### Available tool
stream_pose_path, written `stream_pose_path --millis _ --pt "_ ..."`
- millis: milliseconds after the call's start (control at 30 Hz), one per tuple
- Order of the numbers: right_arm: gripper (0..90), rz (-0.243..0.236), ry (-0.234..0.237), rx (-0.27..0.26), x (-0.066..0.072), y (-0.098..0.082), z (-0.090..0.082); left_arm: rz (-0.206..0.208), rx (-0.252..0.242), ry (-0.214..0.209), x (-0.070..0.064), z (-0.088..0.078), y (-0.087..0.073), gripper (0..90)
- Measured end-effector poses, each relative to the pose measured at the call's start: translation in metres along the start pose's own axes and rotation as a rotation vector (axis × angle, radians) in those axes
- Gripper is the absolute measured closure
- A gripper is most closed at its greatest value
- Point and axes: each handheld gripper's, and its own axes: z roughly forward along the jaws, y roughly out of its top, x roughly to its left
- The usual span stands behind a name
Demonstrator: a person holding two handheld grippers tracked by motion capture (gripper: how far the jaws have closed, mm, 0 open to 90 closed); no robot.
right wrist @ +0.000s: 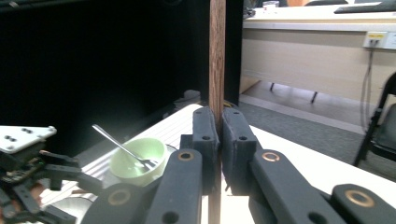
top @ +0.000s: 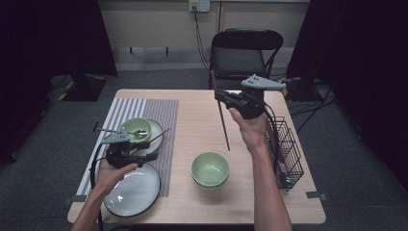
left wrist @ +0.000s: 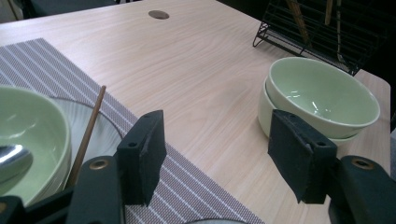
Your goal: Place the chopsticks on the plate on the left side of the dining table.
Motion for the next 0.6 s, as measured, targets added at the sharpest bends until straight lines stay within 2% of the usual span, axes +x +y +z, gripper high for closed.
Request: stream_pose_path --millis 100,200,267,433,600 --pt "84.9 0.005 0.019 -0.02 0.008 0.0 0.0 0.01 -0.001 -0.008 -0.002 0.002 0.006 36.1" --pt "84.9 0.001 0.033 -0.015 0.014 0.0 0.004 0.022 -0.021 -0.022 -0.007 0.003 0.013 35.7" --pt "84.9 0.003 0.042 -0.012 0.018 0.0 0.007 0.005 -0.044 -0.037 -0.009 0.005 0.018 37.2" --pt "84.9 -0.001 0.066 -0.008 0.029 -0.002 0.014 0.027 -0.042 -0.054 -0.014 0.012 0.025 37.4" --pt "84.9 -0.009 0.104 0.001 0.043 -0.008 0.02 0.03 -0.077 -0.076 -0.017 0.016 0.03 36.5"
